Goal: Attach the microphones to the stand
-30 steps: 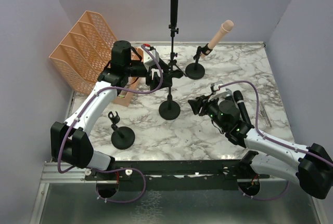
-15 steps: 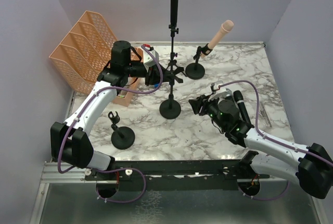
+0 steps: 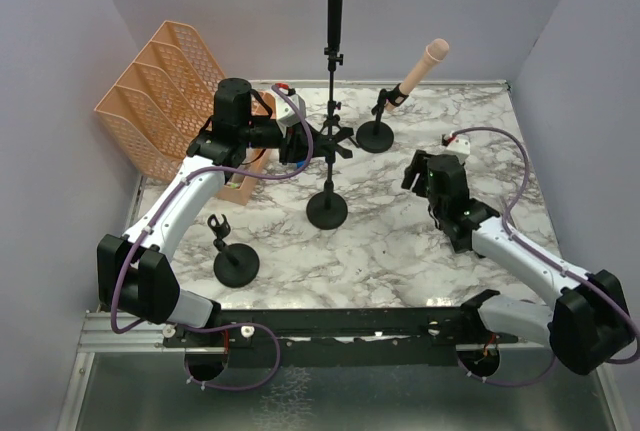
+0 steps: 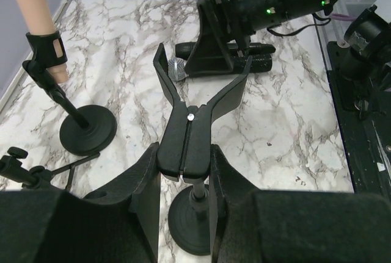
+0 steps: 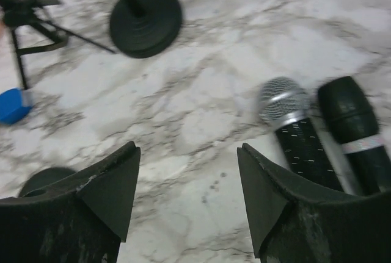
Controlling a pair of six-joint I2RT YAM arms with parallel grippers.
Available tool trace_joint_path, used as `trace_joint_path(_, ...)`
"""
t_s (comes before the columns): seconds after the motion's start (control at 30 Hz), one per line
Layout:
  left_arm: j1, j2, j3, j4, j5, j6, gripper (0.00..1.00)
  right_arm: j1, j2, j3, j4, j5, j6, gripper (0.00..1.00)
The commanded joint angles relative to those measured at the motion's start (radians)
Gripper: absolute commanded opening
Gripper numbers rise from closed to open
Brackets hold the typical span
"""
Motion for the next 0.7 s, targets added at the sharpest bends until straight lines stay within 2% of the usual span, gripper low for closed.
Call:
trace_joint_path(0.0, 0.002, -0.011, -0.005, 0.048, -0.007, 0.000, 0.00, -0.089, 0.067, 0.095, -0.312, 0.078, 0.012, 0.71)
trace_joint_path(0.07, 0.002, -0.012, -0.005, 0.048, -0.010, 0.000, 0.00, -0.123, 0.128, 0.149, -0.431, 0.084, -0.005, 0.71)
trace_joint_path(0.13, 0.002, -0.013, -0.007, 0.048, -0.010, 0.000, 0.00, -0.146, 0.180, 0.167, -0.476, 0.089, -0.005, 0.72)
trace_joint_path(0.47, 0.002, -0.015, -0.009, 0.047, -0.004, 0.000, 0.00, -0.195, 0.391, 0.220, -0.516, 0.183, 0.030, 0.75)
trace_joint_path(0.67, 0.002, -0.020, -0.015, 0.042, -0.013, 0.005, 0.00, -0.214, 0.427, 0.234, -0.499, 0.126, 0.011, 0.75)
